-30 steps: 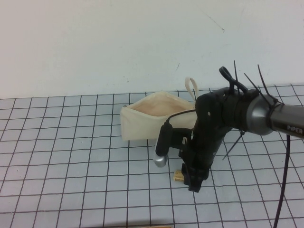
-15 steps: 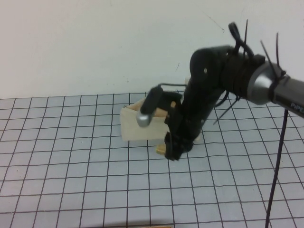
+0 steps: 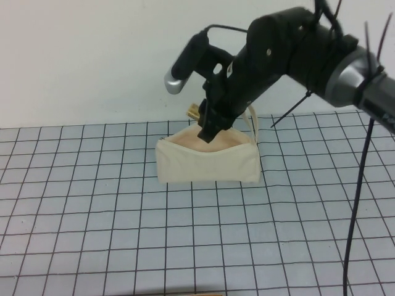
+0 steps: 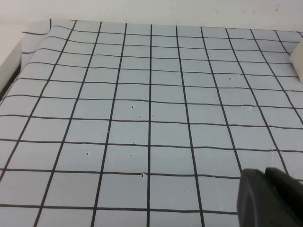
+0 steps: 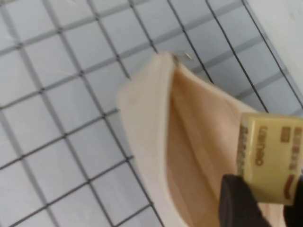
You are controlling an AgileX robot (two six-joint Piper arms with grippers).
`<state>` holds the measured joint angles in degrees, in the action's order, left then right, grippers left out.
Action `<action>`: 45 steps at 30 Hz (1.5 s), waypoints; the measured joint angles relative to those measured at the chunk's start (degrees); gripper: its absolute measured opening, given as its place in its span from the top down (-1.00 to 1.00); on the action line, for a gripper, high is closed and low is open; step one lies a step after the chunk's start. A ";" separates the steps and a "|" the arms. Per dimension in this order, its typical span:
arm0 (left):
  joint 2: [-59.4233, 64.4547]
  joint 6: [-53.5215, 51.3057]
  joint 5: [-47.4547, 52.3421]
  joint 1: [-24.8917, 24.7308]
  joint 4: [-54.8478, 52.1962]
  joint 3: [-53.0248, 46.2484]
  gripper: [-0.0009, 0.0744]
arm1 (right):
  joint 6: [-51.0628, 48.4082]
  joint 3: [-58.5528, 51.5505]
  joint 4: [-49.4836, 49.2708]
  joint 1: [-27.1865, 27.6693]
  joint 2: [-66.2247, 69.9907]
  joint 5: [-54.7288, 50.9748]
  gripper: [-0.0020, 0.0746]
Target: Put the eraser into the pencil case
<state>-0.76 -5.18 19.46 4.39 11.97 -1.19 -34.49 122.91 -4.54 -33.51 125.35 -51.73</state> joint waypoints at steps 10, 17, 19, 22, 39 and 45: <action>0.00 0.00 0.00 0.00 0.00 0.00 0.98 | 14.77 0.00 8.55 0.00 3.60 2.14 0.18; 0.00 0.00 0.00 0.00 0.00 0.00 0.98 | 14.94 -0.11 8.66 0.00 1.14 -1.16 -0.04; 0.00 0.00 0.00 0.00 0.00 0.00 0.98 | 14.32 -0.11 8.90 0.00 -1.52 -2.32 -0.04; 0.00 0.00 0.00 0.00 0.00 0.00 0.98 | 13.71 -0.11 9.49 0.00 -7.10 -3.72 -0.03; 0.00 0.00 0.00 -7.61 0.00 0.00 0.98 | 13.36 0.00 12.75 0.00 -32.86 -11.18 0.93; 0.00 0.00 0.00 -8.42 0.00 0.00 0.98 | 17.69 0.00 8.60 0.00 -34.47 -17.91 0.95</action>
<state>-0.76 -5.18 19.46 -4.03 11.97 -1.19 -16.80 122.91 4.07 -33.51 90.88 -69.64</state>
